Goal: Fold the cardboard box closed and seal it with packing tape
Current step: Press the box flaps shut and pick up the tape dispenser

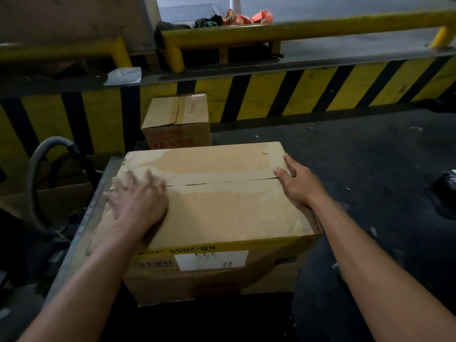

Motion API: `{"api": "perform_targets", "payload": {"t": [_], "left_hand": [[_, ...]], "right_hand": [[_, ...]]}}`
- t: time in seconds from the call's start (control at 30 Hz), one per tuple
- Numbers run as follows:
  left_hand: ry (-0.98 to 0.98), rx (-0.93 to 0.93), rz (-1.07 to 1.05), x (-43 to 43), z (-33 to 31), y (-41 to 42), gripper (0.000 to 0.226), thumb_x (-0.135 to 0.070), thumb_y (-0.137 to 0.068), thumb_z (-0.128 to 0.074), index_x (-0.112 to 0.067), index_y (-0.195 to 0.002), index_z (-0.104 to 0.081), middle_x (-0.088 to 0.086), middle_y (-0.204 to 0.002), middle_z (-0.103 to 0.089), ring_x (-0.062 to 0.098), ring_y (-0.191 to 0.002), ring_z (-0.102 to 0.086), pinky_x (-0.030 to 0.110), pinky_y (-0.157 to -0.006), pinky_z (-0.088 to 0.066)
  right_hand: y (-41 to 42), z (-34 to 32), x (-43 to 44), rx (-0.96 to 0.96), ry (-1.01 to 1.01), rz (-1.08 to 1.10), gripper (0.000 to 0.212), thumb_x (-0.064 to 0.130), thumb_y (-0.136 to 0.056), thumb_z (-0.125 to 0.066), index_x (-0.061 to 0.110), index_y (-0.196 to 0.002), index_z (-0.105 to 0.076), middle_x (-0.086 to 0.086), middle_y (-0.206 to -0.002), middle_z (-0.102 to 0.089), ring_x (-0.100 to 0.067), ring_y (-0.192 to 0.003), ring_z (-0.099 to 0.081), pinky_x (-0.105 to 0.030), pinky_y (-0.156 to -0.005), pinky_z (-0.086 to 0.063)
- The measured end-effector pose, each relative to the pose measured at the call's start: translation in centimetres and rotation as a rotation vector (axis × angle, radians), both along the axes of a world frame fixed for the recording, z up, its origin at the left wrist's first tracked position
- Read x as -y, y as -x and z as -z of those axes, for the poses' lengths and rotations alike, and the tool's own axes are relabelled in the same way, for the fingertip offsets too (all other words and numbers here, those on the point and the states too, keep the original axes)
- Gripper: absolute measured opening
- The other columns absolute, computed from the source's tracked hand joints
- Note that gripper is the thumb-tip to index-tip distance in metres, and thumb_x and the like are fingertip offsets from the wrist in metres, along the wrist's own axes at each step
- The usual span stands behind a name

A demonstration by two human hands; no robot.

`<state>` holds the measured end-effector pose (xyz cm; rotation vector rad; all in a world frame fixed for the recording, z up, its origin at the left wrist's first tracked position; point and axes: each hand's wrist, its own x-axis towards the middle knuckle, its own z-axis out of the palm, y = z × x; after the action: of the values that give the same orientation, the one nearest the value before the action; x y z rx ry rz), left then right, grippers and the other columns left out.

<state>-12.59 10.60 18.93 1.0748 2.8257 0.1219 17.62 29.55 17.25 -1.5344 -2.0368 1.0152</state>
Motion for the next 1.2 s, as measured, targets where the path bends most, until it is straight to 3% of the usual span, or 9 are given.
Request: {"api": "perform_targets", "payload": {"t": [0.17, 0.27, 0.37, 0.47, 0.53, 0.8, 0.9, 1.03, 1.2], "left_hand": [[-0.111, 0.088, 0.549, -5.9, 0.1, -9.9, 0.068, -0.062, -0.103, -0.015, -0.031, -0.162, -0.008, 0.01, -0.17, 0.001, 0.035, -0.155, 0.004, 0.06, -0.121, 0.004], [-0.032, 0.101, 0.66, -9.2, 0.0, -15.0, 0.067, -0.063, -0.102, -0.014, -0.034, -0.162, -0.003, 0.01, -0.17, 0.005, 0.036, -0.155, 0.008, 0.066, -0.121, 0.003], [0.006, 0.037, 0.675, -9.8, 1.3, -17.6, 0.068, -0.07, -0.098, -0.007, -0.042, -0.16, 0.001, 0.005, -0.17, 0.008, 0.037, -0.155, 0.011, 0.068, -0.119, 0.006], [-0.069, -0.002, 0.667, -9.4, 2.4, -17.7, 0.067, -0.072, -0.097, -0.003, -0.046, -0.158, 0.004, 0.002, -0.17, 0.007, 0.033, -0.155, 0.011, 0.066, -0.12, 0.004], [-0.066, -0.012, 0.662, -9.5, 2.5, -17.7, 0.066, -0.071, -0.097, -0.003, -0.046, -0.158, 0.004, 0.001, -0.17, 0.006, 0.033, -0.155, 0.011, 0.065, -0.121, 0.003], [-0.074, -0.012, 0.663, -9.1, 2.3, -18.0, 0.069, -0.075, -0.096, -0.003, -0.047, -0.159, 0.002, 0.001, -0.17, 0.005, 0.031, -0.155, 0.01, 0.062, -0.122, 0.005], [-0.056, -0.041, 0.642, -9.7, 2.6, -18.0, 0.07, -0.075, -0.095, -0.003, -0.047, -0.159, 0.0, 0.003, -0.171, 0.003, 0.032, -0.155, 0.008, 0.063, -0.121, 0.003], [-0.028, -0.063, 0.635, -10.0, 2.8, -17.7, 0.071, -0.077, -0.094, -0.004, -0.047, -0.158, 0.002, 0.002, -0.171, 0.003, 0.032, -0.155, 0.007, 0.063, -0.121, 0.003], [-0.013, -0.034, 0.625, -10.2, 2.4, -17.5, 0.07, -0.076, -0.094, -0.008, -0.049, -0.158, 0.0, 0.001, -0.171, 0.004, 0.031, -0.155, 0.008, 0.061, -0.121, 0.004]], "right_hand": [[-1.0, -0.4, 0.1, -0.056, 0.061, -0.052, 0.058, 0.047, -0.1, -0.042, 0.039, -0.153, -0.021, 0.001, -0.158, -0.029, -0.027, -0.143, -0.031, -0.043, -0.111, -0.029], [-2.7, -0.3, 0.2, -0.191, 0.123, -0.032, 0.051, 0.042, -0.101, -0.042, 0.032, -0.15, -0.034, 0.001, -0.155, -0.037, -0.021, -0.139, -0.037, -0.036, -0.107, -0.032], [-5.4, 0.7, 0.3, -0.238, 0.149, 0.028, 0.048, 0.042, -0.101, -0.044, 0.019, -0.144, -0.047, 0.0, -0.148, -0.047, -0.017, -0.134, -0.044, -0.035, -0.107, -0.038], [-9.2, 3.4, 0.4, -0.074, 0.079, 0.08, 0.044, 0.035, -0.101, -0.048, 0.01, -0.135, -0.056, -0.009, -0.139, -0.056, -0.026, -0.128, -0.051, -0.03, -0.099, -0.039], [-11.8, 5.7, 0.7, 0.06, 0.123, 0.111, 0.05, 0.034, -0.099, -0.052, 0.011, -0.143, -0.047, -0.011, -0.145, -0.049, -0.028, -0.132, -0.047, -0.03, -0.099, -0.038], [-19.7, 16.8, 2.5, 0.534, 0.288, 0.149, 0.066, 0.044, -0.08, -0.062, 0.019, -0.136, -0.037, -0.021, -0.145, -0.036, -0.043, -0.134, -0.031, -0.062, -0.105, -0.033], [-20.4, 17.7, 3.9, 0.516, 0.305, 0.184, 0.079, 0.04, -0.085, -0.063, 0.019, -0.149, -0.021, -0.018, -0.151, -0.024, -0.043, -0.138, -0.023, -0.065, -0.105, -0.028], [-21.4, 18.9, 3.9, 0.464, 0.227, 0.188, 0.091, 0.037, -0.087, -0.066, 0.011, -0.154, -0.011, -0.021, -0.147, -0.029, -0.046, -0.129, -0.034, -0.049, -0.105, -0.032], [-22.5, 19.3, 3.3, 0.343, 0.295, 0.267, 0.092, 0.038, -0.073, -0.08, 0.016, -0.143, -0.026, -0.024, -0.136, -0.039, -0.045, -0.125, -0.04, -0.047, -0.103, -0.037]]}}
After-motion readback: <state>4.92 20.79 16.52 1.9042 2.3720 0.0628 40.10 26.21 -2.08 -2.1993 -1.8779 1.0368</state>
